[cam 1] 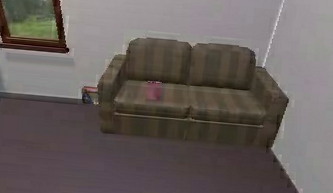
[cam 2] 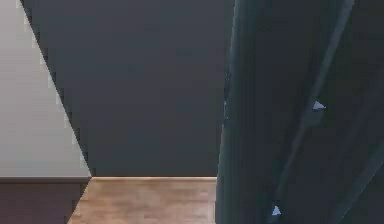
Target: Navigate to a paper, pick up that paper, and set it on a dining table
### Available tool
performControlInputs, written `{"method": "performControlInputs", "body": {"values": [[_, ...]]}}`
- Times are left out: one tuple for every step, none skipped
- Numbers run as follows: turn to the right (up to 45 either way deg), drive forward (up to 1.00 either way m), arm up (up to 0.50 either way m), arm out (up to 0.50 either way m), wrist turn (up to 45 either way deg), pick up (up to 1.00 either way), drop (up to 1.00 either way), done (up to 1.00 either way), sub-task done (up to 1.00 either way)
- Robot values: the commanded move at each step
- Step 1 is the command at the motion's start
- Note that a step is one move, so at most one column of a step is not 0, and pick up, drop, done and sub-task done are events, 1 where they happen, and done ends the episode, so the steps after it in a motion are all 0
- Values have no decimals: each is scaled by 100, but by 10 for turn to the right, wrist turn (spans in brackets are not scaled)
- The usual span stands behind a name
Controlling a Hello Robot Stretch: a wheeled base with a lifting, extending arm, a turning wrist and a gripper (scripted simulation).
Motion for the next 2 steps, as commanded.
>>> {"method": "performControlInputs", "body": {"values": [[0,100,0,0,0,0,0,0,0],[0,5,0,0,0,0,0,0,0]]}}
